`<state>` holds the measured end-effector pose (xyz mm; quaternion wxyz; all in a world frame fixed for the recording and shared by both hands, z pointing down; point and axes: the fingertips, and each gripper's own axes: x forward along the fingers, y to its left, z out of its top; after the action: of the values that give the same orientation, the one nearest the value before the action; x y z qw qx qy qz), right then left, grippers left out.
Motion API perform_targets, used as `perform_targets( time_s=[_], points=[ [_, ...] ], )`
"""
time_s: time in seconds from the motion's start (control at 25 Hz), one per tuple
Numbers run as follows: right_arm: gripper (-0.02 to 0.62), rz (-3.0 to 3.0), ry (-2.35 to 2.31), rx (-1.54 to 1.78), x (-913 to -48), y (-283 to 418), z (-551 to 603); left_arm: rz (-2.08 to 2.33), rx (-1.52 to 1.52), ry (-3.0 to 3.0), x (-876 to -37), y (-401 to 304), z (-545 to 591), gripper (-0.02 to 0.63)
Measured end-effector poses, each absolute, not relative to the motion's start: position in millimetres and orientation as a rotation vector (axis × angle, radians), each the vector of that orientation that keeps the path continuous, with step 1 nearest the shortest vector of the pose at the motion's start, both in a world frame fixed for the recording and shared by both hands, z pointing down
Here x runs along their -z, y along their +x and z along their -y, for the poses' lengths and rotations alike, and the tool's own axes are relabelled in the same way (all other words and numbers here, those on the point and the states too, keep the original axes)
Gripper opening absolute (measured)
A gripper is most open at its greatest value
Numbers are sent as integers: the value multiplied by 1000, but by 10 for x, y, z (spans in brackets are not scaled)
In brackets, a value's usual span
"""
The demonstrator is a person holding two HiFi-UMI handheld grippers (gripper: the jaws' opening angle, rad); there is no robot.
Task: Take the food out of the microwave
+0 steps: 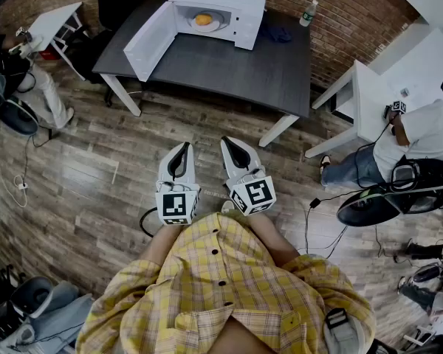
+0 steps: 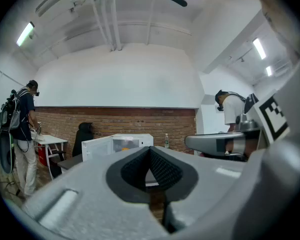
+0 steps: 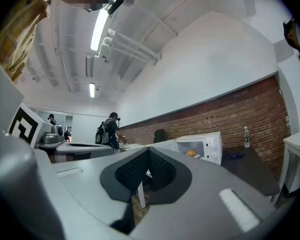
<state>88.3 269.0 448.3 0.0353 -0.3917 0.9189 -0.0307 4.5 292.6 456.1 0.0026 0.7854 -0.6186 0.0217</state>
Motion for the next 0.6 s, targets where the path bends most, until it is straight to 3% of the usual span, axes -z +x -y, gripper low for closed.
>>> perform_targets(
  time_s=[0.6],
  points=[
    [3, -2830, -1130, 134, -4509, 1148, -2541, 1959, -53, 2411, -4597, 328, -2851, 0]
  ],
)
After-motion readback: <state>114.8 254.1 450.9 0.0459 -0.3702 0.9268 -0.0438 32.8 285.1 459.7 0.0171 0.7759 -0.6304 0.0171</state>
